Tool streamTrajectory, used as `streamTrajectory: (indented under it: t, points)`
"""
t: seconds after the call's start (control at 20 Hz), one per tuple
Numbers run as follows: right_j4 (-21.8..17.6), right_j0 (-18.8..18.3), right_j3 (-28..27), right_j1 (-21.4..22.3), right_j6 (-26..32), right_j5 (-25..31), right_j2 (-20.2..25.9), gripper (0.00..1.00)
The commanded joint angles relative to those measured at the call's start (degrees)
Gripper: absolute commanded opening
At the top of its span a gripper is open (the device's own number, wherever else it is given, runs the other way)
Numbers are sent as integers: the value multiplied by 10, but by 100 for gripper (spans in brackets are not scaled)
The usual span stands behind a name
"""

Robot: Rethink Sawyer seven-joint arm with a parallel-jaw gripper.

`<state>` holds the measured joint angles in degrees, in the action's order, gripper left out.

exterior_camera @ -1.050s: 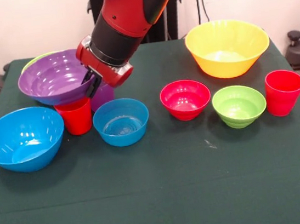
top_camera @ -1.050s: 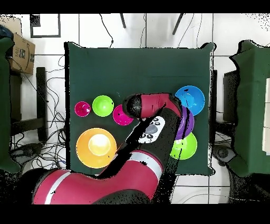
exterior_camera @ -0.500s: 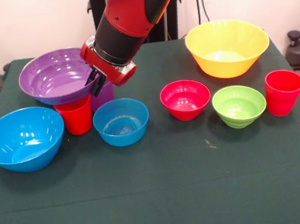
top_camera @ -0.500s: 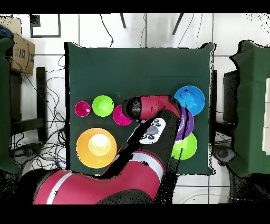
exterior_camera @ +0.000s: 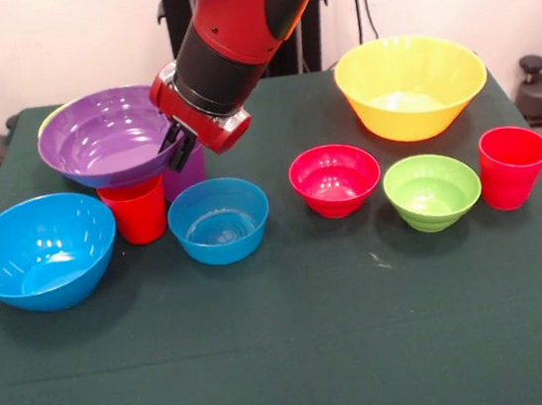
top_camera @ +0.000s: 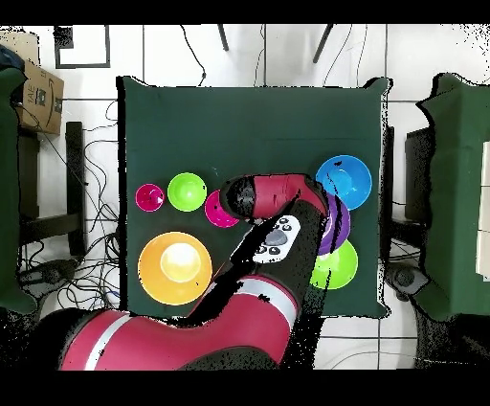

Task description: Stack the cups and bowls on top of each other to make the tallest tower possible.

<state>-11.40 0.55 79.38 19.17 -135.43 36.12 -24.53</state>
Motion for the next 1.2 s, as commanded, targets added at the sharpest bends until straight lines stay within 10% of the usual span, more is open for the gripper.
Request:
streamTrajectory:
  t: [0.05, 1.2]
  points:
    - [-6, 5, 21, -18, 13, 35, 78, 0]
    - [-18, 15, -18, -35, -2, 2, 60, 0]
